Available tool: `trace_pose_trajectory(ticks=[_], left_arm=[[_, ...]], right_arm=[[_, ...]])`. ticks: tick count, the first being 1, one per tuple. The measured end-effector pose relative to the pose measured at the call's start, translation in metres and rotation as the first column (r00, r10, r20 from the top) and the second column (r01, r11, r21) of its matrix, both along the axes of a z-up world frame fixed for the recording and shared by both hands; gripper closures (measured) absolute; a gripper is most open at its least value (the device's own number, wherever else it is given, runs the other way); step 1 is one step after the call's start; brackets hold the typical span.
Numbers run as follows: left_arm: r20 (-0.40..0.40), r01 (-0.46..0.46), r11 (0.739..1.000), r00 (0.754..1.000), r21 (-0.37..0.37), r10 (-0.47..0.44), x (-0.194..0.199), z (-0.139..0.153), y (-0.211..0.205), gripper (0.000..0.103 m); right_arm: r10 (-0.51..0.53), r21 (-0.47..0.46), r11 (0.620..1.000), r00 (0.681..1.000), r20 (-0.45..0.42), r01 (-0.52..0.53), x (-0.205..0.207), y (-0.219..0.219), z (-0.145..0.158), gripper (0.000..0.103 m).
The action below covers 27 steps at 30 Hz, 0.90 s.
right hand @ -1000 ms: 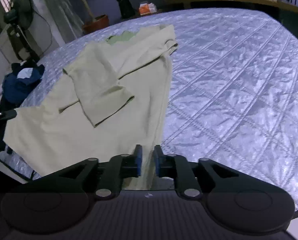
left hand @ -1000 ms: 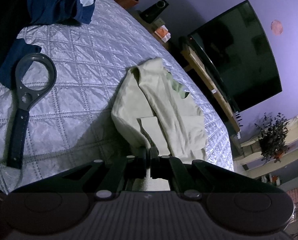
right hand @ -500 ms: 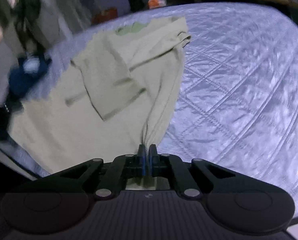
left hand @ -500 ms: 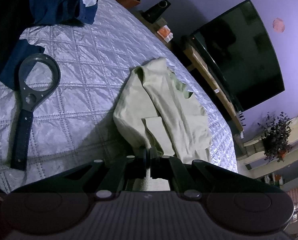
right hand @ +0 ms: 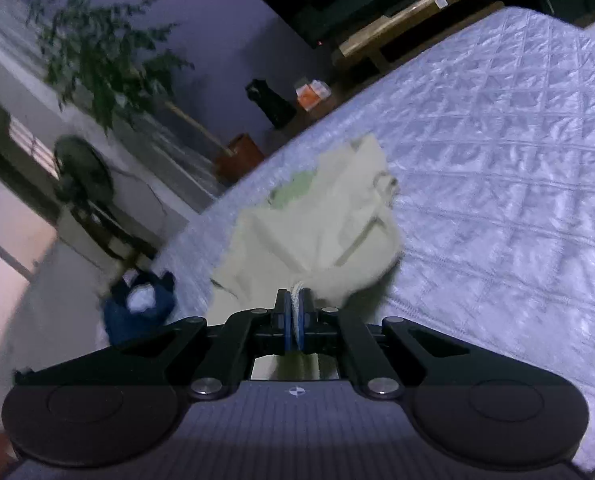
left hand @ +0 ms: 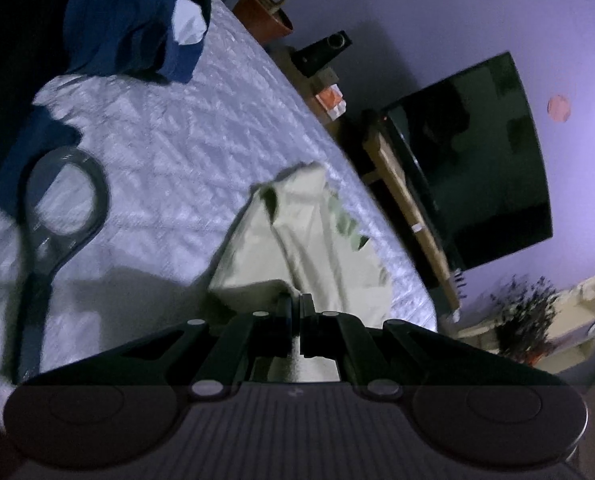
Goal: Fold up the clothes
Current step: 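Lift the hem with both grippers and fold it over toward the collar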
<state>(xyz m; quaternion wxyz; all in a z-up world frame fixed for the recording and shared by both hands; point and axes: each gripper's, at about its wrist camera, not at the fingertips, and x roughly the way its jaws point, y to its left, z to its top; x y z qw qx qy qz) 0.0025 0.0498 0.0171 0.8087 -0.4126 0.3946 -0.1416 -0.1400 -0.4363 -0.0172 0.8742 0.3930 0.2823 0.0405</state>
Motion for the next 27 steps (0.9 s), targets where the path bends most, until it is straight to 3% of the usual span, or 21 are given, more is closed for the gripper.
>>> trace_pose_trajectory(ticks=[6,9,11,13,15,17,19,21,23,25,27], left_arm=[[-0.048,0.026,1.000,0.999,0.013,-0.026,0.076,-0.002,-0.022,0.100],[-0.080,0.069,0.997,0.995,0.046,-0.066,0.129,-0.016,-0.041,0.099],[-0.114,0.080,0.993,0.991,0.084,-0.070,0.154,-0.028,-0.051,0.099],[-0.105,0.087,0.984,0.992,0.158,-0.071,0.162,-0.032,-0.058,0.099],[-0.052,0.085,0.958,0.996,0.275,-0.073,0.156,-0.028,-0.064,0.094],[-0.002,0.047,0.914,0.999,0.402,-0.050,0.146,-0.024,-0.068,0.093],[0.069,-0.040,0.879,0.998,0.475,0.008,0.130,-0.017,-0.066,0.092],[0.130,-0.107,0.876,0.990,0.470,0.051,0.117,-0.010,-0.062,0.088],[0.168,-0.143,0.876,0.983,0.462,0.071,0.113,-0.003,-0.060,0.088],[0.210,-0.171,0.873,0.974,0.456,0.082,0.110,0.004,-0.058,0.088],[0.252,-0.200,0.857,0.964,0.476,0.085,0.101,0.004,-0.058,0.087]], right_arm=[[-0.035,0.085,0.996,0.999,-0.026,0.037,0.068,-0.034,-0.009,0.099],[-0.134,0.102,0.984,0.982,-0.132,0.148,0.116,-0.061,-0.033,0.098],[-0.178,0.064,0.978,0.960,-0.216,0.196,0.145,-0.076,-0.053,0.094],[-0.201,-0.054,0.980,0.951,-0.236,0.193,0.160,-0.076,-0.058,0.093],[-0.196,-0.138,0.976,0.960,-0.199,0.170,0.158,-0.065,-0.050,0.092],[-0.170,-0.237,0.963,0.971,-0.168,0.127,0.151,-0.049,-0.039,0.091],[-0.067,-0.320,0.947,0.989,-0.131,0.022,0.135,-0.024,-0.026,0.091],[0.062,-0.372,0.923,0.991,-0.117,-0.101,0.121,0.006,-0.017,0.091],[0.163,-0.434,0.873,0.972,-0.169,-0.222,0.118,0.035,-0.021,0.091],[0.195,-0.473,0.834,0.954,-0.228,-0.283,0.123,0.051,-0.032,0.091],[0.172,-0.461,0.846,0.956,-0.239,-0.267,0.131,0.048,-0.043,0.092]])
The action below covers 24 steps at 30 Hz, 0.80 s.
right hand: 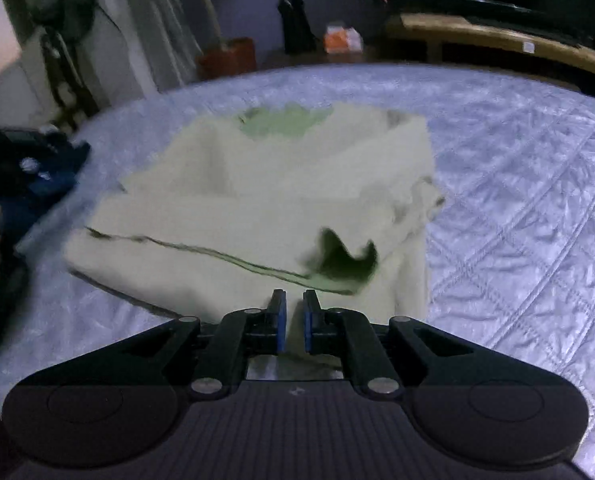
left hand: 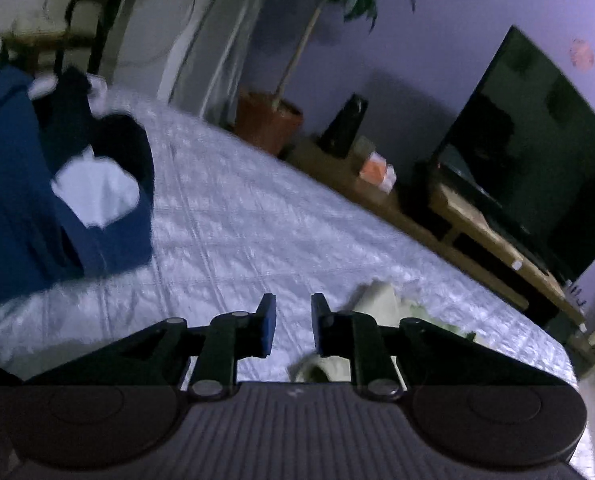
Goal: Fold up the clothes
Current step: 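Open both grippers and release the folded hem onto the sweatshirt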
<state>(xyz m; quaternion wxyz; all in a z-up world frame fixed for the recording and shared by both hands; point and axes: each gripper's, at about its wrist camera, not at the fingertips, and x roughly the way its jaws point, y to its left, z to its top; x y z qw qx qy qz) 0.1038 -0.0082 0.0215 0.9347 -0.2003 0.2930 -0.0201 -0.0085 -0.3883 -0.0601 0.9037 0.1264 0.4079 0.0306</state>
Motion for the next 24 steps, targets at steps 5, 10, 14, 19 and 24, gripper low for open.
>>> trace_pose_trajectory(ticks=[5,10,14,19,24], left_arm=[[-0.049,-0.013,0.999,0.999,-0.042,0.011,0.006,-0.014,0.006,0.088],[-0.067,-0.036,0.997,0.997,-0.069,0.032,0.009,-0.016,0.012,0.088],[-0.071,-0.045,0.996,0.997,-0.070,0.040,0.014,-0.017,0.011,0.088],[-0.071,-0.015,0.998,0.997,-0.066,0.010,0.017,-0.016,0.005,0.088],[-0.103,0.027,0.999,0.994,-0.035,-0.031,0.015,-0.018,0.003,0.087]], right_arm=[[-0.012,-0.047,0.999,1.000,0.025,0.013,0.027,-0.002,-0.002,0.092],[-0.238,0.017,0.971,0.963,0.129,0.237,0.063,-0.051,0.008,0.091],[-0.206,-0.006,0.978,0.966,0.156,0.209,0.061,-0.047,0.028,0.091],[0.138,0.032,0.989,0.987,0.080,-0.141,0.048,0.028,0.027,0.084],[0.269,0.038,0.962,0.962,0.034,-0.271,0.102,0.082,0.005,0.080]])
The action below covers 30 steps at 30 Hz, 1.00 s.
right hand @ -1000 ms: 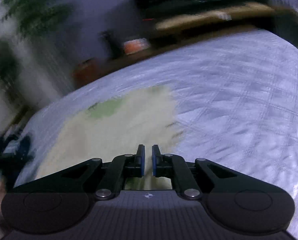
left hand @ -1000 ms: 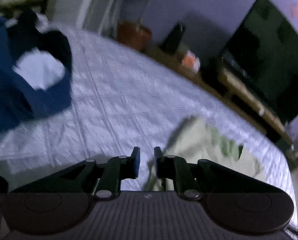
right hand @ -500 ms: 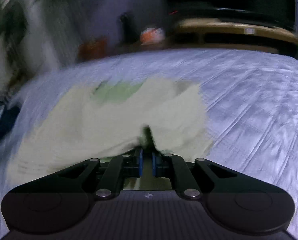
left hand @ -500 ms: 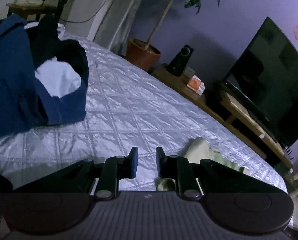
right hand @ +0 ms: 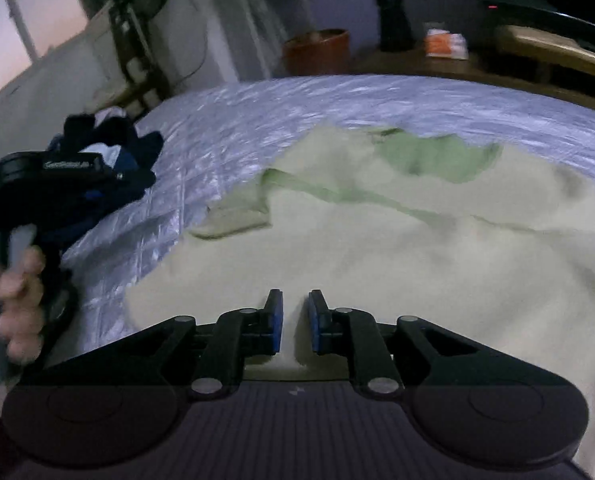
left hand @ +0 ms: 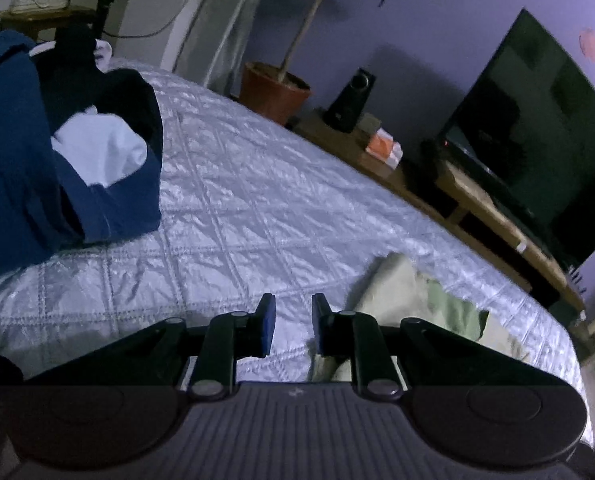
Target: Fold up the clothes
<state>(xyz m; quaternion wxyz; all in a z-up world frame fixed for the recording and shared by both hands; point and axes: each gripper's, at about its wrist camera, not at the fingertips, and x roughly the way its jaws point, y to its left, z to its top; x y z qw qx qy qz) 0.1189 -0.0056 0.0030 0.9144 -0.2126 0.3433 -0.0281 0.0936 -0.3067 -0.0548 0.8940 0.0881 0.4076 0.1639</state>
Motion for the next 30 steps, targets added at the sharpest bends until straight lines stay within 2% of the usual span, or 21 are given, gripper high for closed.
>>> trace_pose_trajectory(ticks=[3,5,8,11,13,14,15,16,17,18,19,20,21,22,24,27,28,30], left_arm=[[0.006,-0.008,1.000,1.000,-0.001,0.008,0.000,0.001,0.001,0.087],[0.010,-0.013,1.000,1.000,0.007,0.013,0.001,0.001,0.003,0.086],[-0.003,-0.036,0.999,0.999,0.035,0.036,0.002,0.001,0.007,0.086],[-0.018,-0.057,0.998,0.998,0.036,0.058,0.002,0.000,0.012,0.084],[-0.015,-0.057,0.997,0.998,0.054,0.058,0.000,0.002,0.010,0.081],[-0.016,-0.054,0.996,0.998,0.075,0.055,0.000,0.001,0.008,0.074],[-0.017,-0.051,0.994,0.998,0.095,0.053,0.000,0.001,0.006,0.059],[-0.020,-0.048,0.993,0.999,0.112,0.051,0.000,0.001,0.005,0.052],[-0.029,-0.046,0.992,0.998,0.121,0.050,0.001,0.000,0.004,0.040],[-0.041,-0.043,0.991,0.998,0.127,0.048,0.002,0.000,0.003,0.033],[-0.063,-0.037,0.992,0.997,0.123,0.045,0.005,-0.001,0.003,0.030],[-0.090,-0.029,0.993,0.995,0.118,0.039,0.007,-0.002,0.002,0.025],[-0.118,-0.020,0.993,0.992,0.113,0.034,0.010,-0.004,0.001,0.021],[-0.143,-0.014,0.994,0.989,0.112,0.030,0.012,-0.006,-0.001,0.020],[-0.180,-0.010,0.992,0.983,0.126,0.033,0.015,-0.010,-0.004,0.018],[-0.204,-0.004,0.991,0.979,0.131,0.030,0.016,-0.012,-0.005,0.014],[-0.209,-0.003,0.992,0.978,0.128,0.030,0.016,-0.012,-0.005,0.012],[-0.213,0.005,0.992,0.977,0.124,0.022,0.016,-0.012,-0.007,0.010]], right_arm=[[-0.011,0.000,1.000,1.000,0.011,0.011,0.048,0.012,-0.006,0.079],[-0.027,-0.029,0.999,0.999,0.029,0.027,0.066,0.017,0.001,0.076],[-0.001,0.004,1.000,0.999,0.036,0.001,0.065,0.026,0.016,0.076],[0.117,-0.077,0.990,0.993,-0.016,-0.118,0.061,0.051,0.008,0.076],[0.128,-0.108,0.986,0.991,-0.026,-0.130,0.071,0.064,-0.002,0.075],[0.102,-0.080,0.992,0.995,-0.007,-0.102,0.079,0.066,-0.004,0.072],[0.068,-0.049,0.996,0.998,-0.001,-0.068,0.085,0.065,-0.004,0.072],[0.026,-0.014,1.000,1.000,-0.008,-0.026,0.090,0.062,-0.003,0.072],[-0.015,0.020,1.000,1.000,-0.017,0.016,0.094,0.058,-0.003,0.072],[-0.042,0.044,0.998,0.999,-0.012,0.043,0.095,0.056,0.000,0.072],[-0.046,0.045,0.998,0.999,0.014,0.045,0.090,0.053,0.005,0.069],[-0.044,0.022,0.999,0.998,0.051,0.043,0.083,0.052,0.011,0.054],[-0.055,-0.019,0.998,0.994,0.095,0.057,0.075,0.050,0.017,0.024],[-0.084,-0.054,0.994,0.987,0.137,0.092,0.066,0.048,0.021,0.012],[-0.149,-0.035,0.987,0.970,0.191,0.159,0.051,0.038,0.027,0.010],[-0.188,0.065,0.982,0.970,0.152,0.180,0.039,0.026,0.021,0.010],[-0.171,0.067,0.984,0.977,0.127,0.164,0.039,0.028,0.016,0.010],[-0.103,-0.015,0.994,0.989,0.101,0.105,0.042,0.041,0.008,0.010]])
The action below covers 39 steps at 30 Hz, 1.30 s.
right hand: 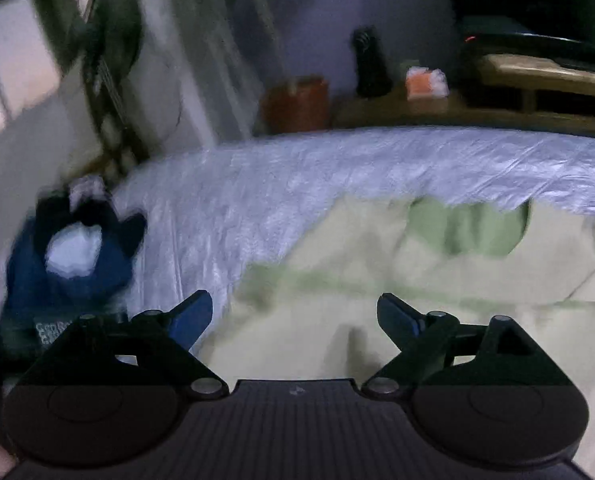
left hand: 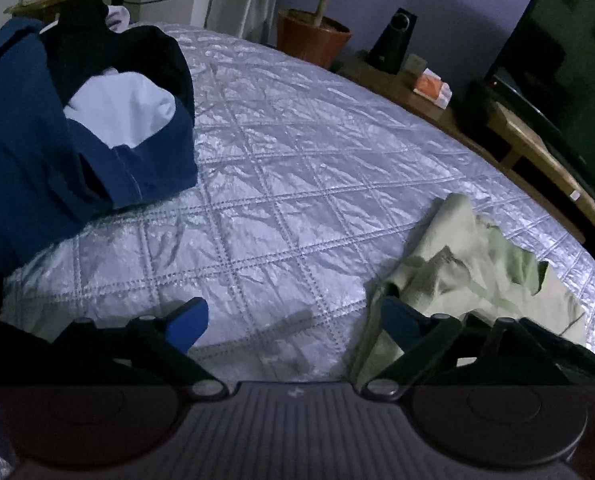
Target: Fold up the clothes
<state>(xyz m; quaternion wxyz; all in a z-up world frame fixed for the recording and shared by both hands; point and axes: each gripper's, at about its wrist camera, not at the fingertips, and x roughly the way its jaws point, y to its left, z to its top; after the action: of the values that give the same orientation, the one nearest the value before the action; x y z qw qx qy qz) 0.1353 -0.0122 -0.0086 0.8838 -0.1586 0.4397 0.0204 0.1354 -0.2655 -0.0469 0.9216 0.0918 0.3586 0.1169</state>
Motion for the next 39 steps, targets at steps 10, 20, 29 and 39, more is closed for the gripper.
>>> trace_pose_trajectory(ticks=[10,20,29,39], left_arm=[[-0.008,0.014,0.998,1.000,0.057,-0.014,0.004,0.001,-0.005,0.001],[0.003,0.030,0.996,1.000,0.084,-0.031,0.003,0.003,-0.012,0.002],[0.102,0.125,0.979,0.984,0.163,-0.143,-0.009,0.012,-0.039,0.002],[0.189,0.295,0.921,0.919,0.256,-0.347,-0.017,0.020,-0.086,0.002]], right_arm=[[-0.121,-0.137,0.983,0.993,0.019,0.122,0.004,0.013,-0.005,0.009],[-0.377,-0.163,0.920,0.918,-0.122,0.356,-0.036,-0.027,-0.001,0.000],[-0.444,-0.232,0.886,0.877,-0.182,0.401,-0.046,-0.037,-0.001,0.000],[-0.496,-0.204,0.862,0.856,-0.146,0.465,-0.064,-0.075,-0.008,0.000]])
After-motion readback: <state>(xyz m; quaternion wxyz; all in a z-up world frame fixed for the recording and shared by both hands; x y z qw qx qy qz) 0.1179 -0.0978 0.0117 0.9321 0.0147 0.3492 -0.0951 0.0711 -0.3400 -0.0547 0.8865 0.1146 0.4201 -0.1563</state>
